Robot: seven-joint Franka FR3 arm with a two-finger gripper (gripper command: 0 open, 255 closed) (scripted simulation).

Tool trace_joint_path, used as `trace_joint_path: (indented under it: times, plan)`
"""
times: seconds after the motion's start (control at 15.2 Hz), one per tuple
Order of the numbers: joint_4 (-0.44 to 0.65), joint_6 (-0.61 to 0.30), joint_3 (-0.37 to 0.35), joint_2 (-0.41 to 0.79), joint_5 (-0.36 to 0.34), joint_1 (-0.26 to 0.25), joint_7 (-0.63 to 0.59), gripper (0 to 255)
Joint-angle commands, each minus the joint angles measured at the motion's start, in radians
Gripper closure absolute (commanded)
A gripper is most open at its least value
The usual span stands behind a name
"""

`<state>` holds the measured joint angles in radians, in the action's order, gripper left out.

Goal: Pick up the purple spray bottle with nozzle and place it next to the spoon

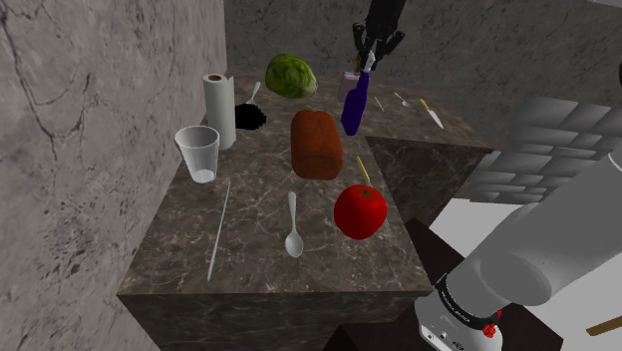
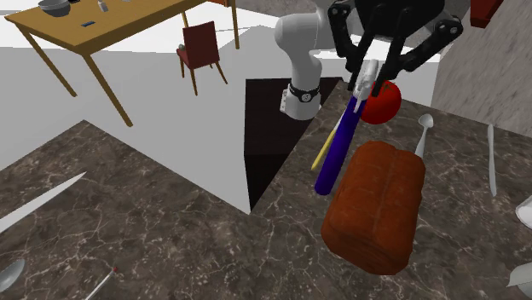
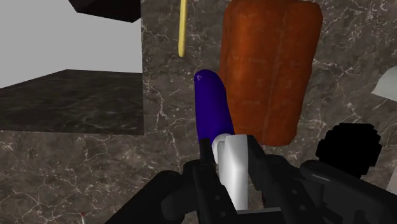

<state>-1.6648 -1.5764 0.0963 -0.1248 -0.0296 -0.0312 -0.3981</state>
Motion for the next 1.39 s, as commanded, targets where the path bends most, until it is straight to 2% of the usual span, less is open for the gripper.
trace_joint_path:
  times: [0.0,0.66,1.32]
  plan:
    - [-0.049,-0.005,-0.026,-0.043,-0.002,-0.019,-0.047,255]
    - [-0.191,0.000,-0.172,-0.185,0.025,-0.108,-0.278,255]
    - [-0.215,0.015,-0.335,-0.225,0.077,-0.194,-0.519,255]
